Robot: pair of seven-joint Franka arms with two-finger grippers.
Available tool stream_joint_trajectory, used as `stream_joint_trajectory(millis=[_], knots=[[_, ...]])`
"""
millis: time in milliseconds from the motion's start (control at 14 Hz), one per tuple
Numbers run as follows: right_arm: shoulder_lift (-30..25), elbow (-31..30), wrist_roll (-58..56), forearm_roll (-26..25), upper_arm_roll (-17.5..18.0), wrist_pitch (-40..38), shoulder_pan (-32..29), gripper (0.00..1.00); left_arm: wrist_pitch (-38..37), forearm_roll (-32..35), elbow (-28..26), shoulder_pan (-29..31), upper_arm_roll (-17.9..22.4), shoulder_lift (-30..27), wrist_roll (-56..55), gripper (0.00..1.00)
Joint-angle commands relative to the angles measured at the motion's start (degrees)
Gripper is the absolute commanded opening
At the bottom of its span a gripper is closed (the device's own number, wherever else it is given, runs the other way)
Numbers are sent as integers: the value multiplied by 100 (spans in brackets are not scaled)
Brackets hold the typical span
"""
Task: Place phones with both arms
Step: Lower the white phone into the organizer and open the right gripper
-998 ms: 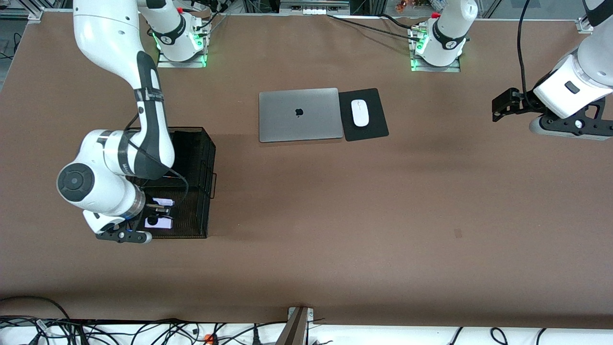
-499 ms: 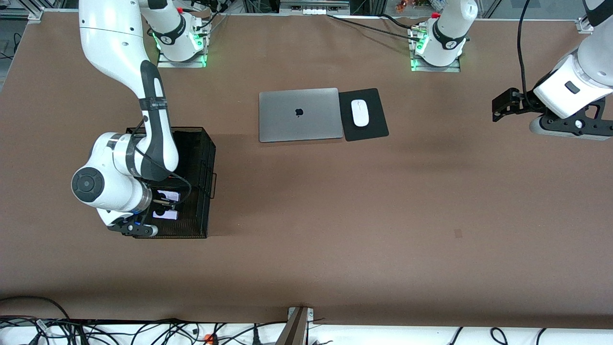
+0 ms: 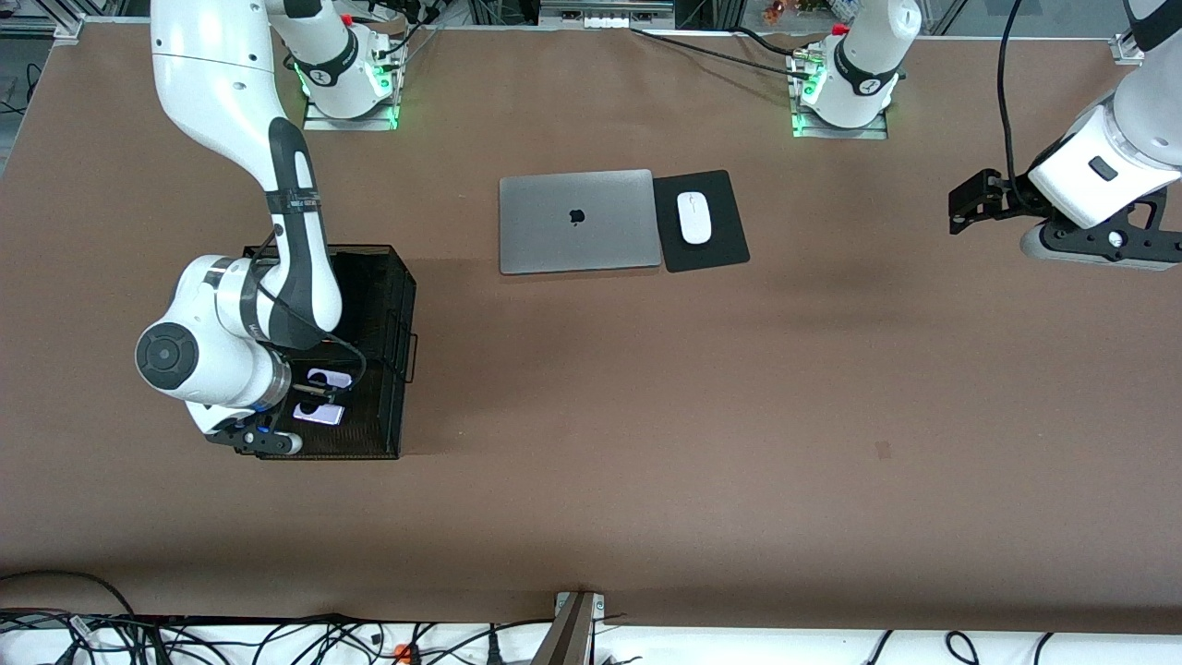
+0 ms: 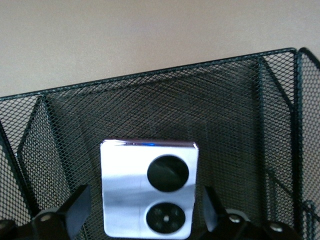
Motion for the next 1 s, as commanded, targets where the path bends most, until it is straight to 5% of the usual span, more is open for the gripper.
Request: stream_joint_trajectory(millis=[0,642,927], knots=[[-197,83,-11,154,-20,-47,-31,99,-54,-36,-6,6,-6,-55,-30,100],[-249,2561,-3,181,-64,-3919,-1190,99,-72,-36,12,41,-6,-55,-30,100],[-249,3108,-29,251,15,-4731,-1709,100,-72,-36,12,50,-6,-55,-30,100]])
